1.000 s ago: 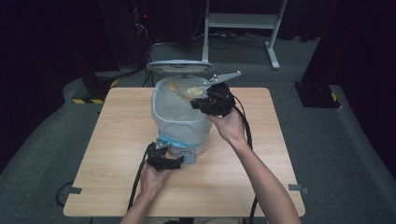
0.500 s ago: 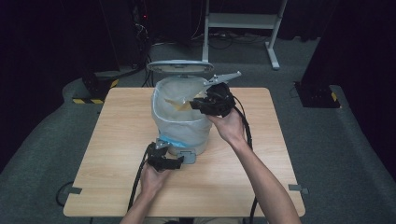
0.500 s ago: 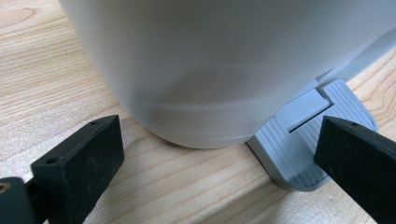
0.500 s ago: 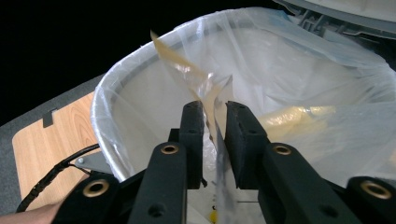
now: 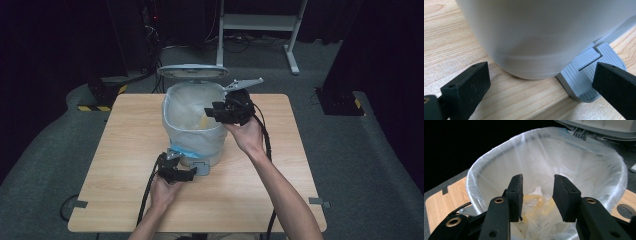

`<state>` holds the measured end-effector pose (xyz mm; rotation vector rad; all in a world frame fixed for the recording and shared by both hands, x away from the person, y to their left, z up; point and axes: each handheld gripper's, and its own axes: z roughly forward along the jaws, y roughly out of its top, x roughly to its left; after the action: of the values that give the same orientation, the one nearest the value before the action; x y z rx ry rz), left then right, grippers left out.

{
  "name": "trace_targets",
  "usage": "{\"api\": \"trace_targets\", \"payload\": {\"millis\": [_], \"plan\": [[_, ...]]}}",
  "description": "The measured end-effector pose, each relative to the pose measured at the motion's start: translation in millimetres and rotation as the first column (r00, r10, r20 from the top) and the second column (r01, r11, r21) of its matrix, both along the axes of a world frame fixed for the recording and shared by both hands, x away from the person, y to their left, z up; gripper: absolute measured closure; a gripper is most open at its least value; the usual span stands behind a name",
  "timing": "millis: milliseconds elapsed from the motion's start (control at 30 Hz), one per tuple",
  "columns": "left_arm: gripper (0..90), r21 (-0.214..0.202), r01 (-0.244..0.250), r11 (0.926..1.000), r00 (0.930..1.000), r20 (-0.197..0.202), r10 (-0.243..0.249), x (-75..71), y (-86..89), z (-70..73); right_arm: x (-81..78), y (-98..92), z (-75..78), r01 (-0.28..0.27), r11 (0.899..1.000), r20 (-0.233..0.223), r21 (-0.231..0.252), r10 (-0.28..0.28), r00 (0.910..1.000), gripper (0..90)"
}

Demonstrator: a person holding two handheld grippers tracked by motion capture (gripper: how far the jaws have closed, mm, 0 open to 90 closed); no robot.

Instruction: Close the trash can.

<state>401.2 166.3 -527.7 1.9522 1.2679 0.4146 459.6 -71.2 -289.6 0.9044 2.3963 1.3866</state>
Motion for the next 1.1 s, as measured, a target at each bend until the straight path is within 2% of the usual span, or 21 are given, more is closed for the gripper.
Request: {"api": "trace_targets", "payload": {"millis": [633, 1100], "plan": [[1.5, -0.003, 0.002, 1.0, 1.0, -0.004, -0.002, -0.1, -0.1, 0.0, -10.9, -18.3, 7.4, 0.023, 0.998, 0.049, 0.057, -0.026, 0.9985, 55.5], [1.6, -0.003, 0.002, 1.0, 1.0, -0.004, -0.002, -0.1, -0.1, 0.0, -17.2, -26.8, 8.5, 0.032, 0.997, 0.056, 0.071, -0.036, 0.9977, 55.6]]}}
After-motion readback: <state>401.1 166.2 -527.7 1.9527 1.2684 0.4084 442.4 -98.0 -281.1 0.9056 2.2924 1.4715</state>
